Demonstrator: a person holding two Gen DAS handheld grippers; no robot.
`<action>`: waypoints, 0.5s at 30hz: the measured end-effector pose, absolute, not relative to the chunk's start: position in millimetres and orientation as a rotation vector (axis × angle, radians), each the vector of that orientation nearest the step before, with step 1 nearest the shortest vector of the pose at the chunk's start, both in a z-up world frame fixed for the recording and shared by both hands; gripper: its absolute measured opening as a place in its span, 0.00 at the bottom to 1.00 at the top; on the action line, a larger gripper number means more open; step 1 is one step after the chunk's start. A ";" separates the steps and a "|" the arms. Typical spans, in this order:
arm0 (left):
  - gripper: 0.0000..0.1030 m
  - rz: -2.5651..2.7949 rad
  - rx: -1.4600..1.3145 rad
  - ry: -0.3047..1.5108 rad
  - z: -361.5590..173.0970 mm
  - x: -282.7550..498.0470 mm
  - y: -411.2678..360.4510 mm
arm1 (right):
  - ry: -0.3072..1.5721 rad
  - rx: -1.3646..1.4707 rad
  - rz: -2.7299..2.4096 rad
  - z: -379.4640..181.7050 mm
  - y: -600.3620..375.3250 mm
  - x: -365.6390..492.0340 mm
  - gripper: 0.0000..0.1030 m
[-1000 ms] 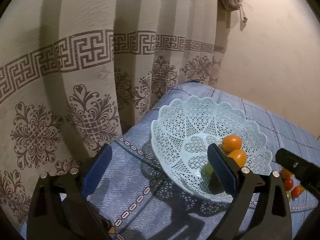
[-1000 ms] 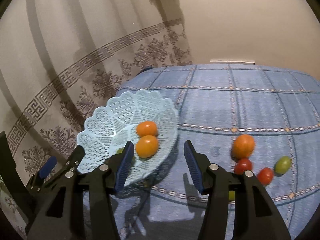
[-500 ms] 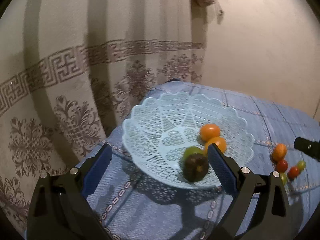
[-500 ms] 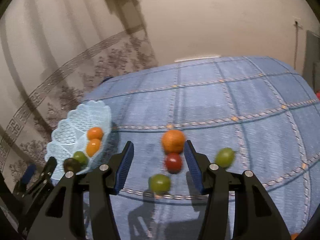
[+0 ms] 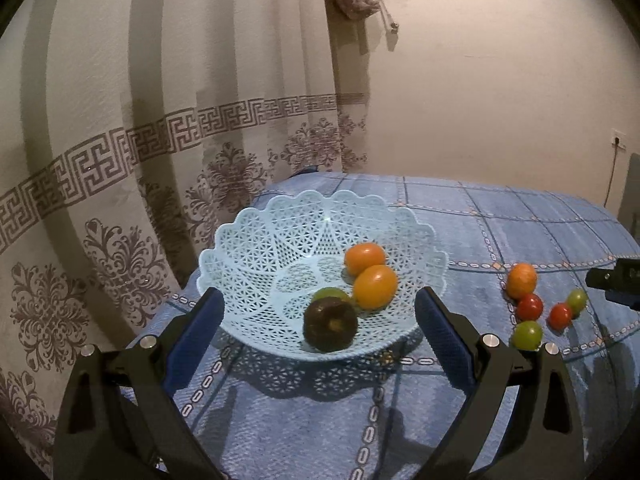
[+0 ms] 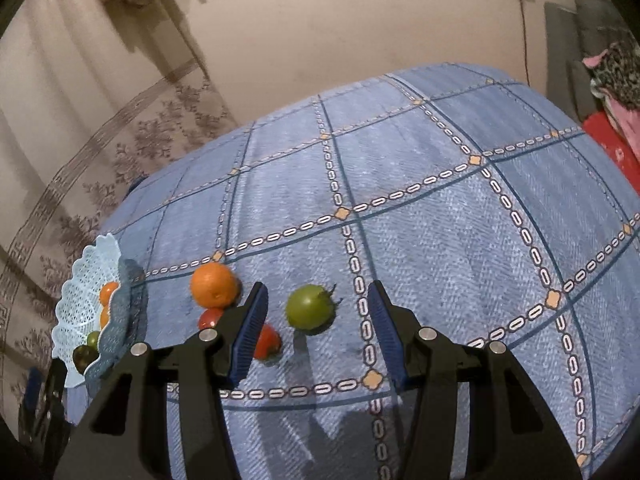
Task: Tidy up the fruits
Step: 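Move the right gripper to the green tomato on the cover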
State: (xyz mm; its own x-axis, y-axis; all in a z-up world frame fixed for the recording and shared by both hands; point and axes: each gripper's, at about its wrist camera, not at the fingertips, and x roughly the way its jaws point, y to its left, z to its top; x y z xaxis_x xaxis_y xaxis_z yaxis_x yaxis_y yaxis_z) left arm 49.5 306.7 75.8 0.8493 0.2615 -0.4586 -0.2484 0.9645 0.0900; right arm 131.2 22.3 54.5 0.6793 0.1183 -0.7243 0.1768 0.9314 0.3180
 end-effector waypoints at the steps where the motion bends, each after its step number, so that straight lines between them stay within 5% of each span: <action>1: 0.95 0.265 0.031 0.489 75.3 50.1 306.0 | 0.833 0.388 -0.035 53.1 20.9 133.1 0.50; 15: 0.95 0.245 0.055 0.497 72.8 50.4 298.7 | 0.894 0.346 -0.012 33.8 36.9 152.0 0.37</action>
